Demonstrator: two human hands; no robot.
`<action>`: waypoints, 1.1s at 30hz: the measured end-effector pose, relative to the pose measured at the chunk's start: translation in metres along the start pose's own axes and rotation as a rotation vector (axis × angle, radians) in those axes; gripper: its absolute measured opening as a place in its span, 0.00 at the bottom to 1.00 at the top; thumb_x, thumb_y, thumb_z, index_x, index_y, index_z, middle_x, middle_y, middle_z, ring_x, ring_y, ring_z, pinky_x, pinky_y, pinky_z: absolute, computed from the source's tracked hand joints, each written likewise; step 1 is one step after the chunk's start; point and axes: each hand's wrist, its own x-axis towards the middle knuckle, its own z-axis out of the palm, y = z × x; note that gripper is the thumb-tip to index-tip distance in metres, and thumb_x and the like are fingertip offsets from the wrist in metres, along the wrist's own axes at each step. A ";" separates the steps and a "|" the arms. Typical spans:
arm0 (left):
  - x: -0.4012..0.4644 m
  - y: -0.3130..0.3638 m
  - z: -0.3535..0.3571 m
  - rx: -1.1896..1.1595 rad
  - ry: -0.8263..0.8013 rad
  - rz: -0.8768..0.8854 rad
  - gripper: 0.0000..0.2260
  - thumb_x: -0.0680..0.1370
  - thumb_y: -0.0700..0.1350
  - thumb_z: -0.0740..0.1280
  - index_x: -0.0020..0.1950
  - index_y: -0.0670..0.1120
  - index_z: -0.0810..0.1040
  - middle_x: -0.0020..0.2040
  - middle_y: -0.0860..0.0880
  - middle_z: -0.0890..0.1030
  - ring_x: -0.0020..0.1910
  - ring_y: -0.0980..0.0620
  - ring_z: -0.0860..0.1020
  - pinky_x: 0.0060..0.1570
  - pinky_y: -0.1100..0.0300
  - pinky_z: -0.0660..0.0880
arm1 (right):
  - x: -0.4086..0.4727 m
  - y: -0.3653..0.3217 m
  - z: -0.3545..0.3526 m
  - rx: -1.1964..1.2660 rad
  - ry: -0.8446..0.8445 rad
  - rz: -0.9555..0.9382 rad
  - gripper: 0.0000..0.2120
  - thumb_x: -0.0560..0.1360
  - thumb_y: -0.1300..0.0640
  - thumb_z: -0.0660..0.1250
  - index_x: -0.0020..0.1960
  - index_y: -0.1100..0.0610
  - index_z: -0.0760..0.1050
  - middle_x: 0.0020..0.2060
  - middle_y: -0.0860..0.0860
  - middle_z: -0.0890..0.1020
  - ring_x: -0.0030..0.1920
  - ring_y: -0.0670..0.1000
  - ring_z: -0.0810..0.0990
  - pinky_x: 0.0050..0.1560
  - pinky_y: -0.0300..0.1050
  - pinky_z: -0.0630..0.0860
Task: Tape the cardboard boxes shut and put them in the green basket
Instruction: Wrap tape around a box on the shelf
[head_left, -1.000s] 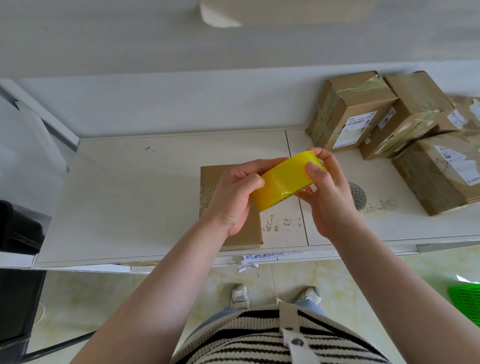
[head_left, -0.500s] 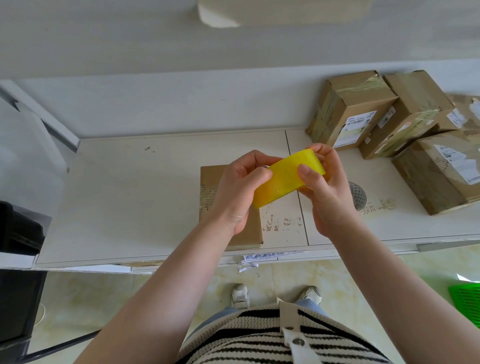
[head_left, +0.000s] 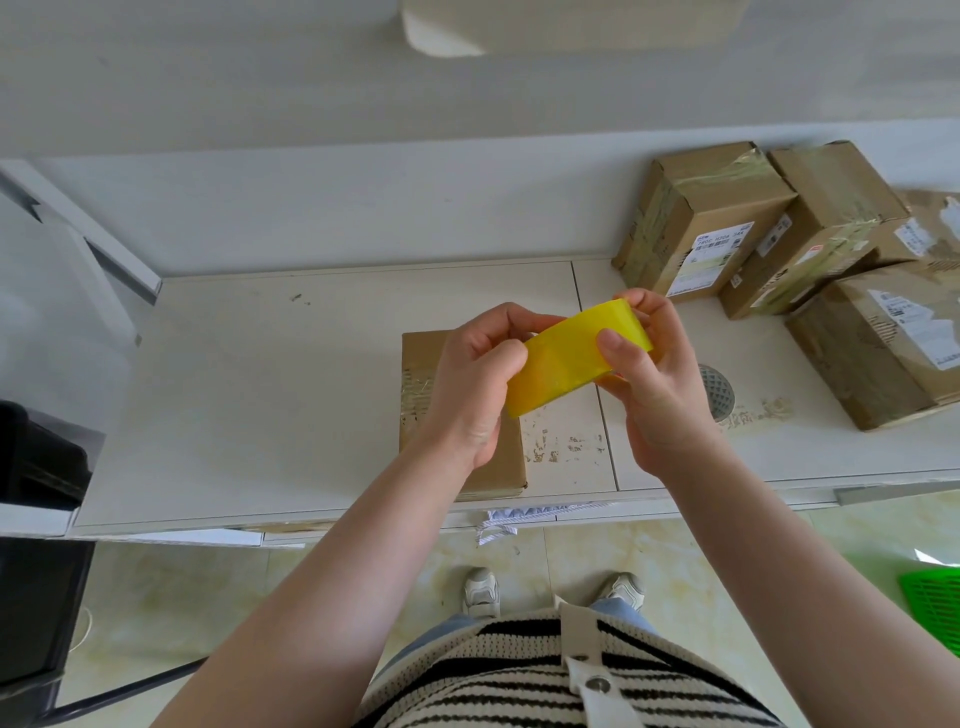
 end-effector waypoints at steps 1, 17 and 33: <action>0.000 -0.001 0.000 -0.005 0.006 -0.002 0.16 0.65 0.38 0.58 0.38 0.52 0.83 0.43 0.47 0.83 0.42 0.52 0.77 0.37 0.61 0.75 | 0.000 0.000 0.000 -0.006 0.000 -0.003 0.25 0.62 0.45 0.74 0.56 0.49 0.71 0.49 0.50 0.74 0.49 0.54 0.75 0.50 0.55 0.75; 0.003 0.000 -0.002 -0.035 0.008 -0.025 0.13 0.66 0.40 0.60 0.36 0.52 0.83 0.41 0.48 0.82 0.41 0.53 0.77 0.36 0.62 0.75 | 0.004 -0.001 0.000 -0.018 -0.010 0.021 0.26 0.62 0.45 0.74 0.56 0.49 0.71 0.49 0.50 0.74 0.49 0.54 0.75 0.49 0.53 0.74; 0.006 0.002 -0.027 0.681 -0.157 0.625 0.11 0.75 0.34 0.71 0.57 0.40 0.83 0.54 0.45 0.82 0.54 0.54 0.81 0.52 0.63 0.78 | 0.019 -0.010 -0.015 -0.113 -0.007 0.334 0.25 0.67 0.41 0.67 0.61 0.51 0.74 0.55 0.53 0.77 0.55 0.54 0.79 0.46 0.50 0.80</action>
